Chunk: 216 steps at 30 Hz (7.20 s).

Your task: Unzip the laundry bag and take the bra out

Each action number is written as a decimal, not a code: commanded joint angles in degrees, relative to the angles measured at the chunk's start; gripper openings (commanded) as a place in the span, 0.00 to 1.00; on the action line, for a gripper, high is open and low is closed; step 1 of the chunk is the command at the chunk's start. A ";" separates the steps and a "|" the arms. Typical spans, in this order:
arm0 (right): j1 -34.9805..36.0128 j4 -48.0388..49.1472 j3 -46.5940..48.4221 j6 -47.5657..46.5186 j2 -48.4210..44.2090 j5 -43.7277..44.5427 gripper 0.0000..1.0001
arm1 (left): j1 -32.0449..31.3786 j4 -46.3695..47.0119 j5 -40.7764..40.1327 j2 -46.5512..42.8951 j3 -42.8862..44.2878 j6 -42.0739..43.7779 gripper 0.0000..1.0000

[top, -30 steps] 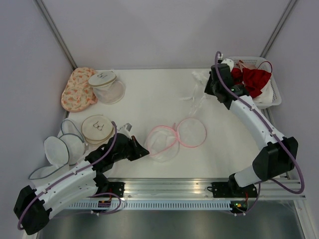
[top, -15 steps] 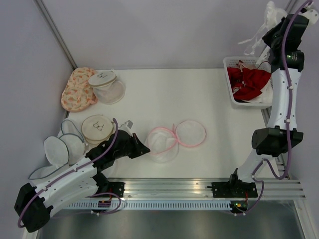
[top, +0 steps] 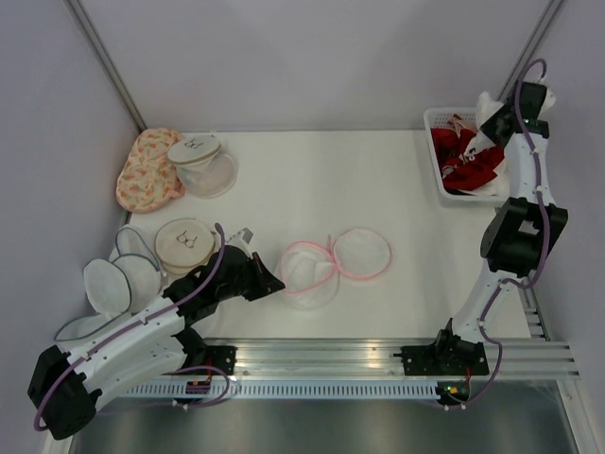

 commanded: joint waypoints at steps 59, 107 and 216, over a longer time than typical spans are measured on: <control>39.34 16.13 -90.89 23.81 -61.35 -2.60 0.72 | 0.48 3.19 -1.96 -3.84 -1.02 -1.15 0.02; 87.40 12.44 -58.02 -24.07 -27.43 53.11 0.00 | 0.66 -18.51 -20.06 -18.94 5.40 -5.27 1.00; 96.03 -18.66 -61.81 14.85 -70.05 61.47 0.98 | 57.98 -3.40 30.01 11.47 10.14 23.99 1.00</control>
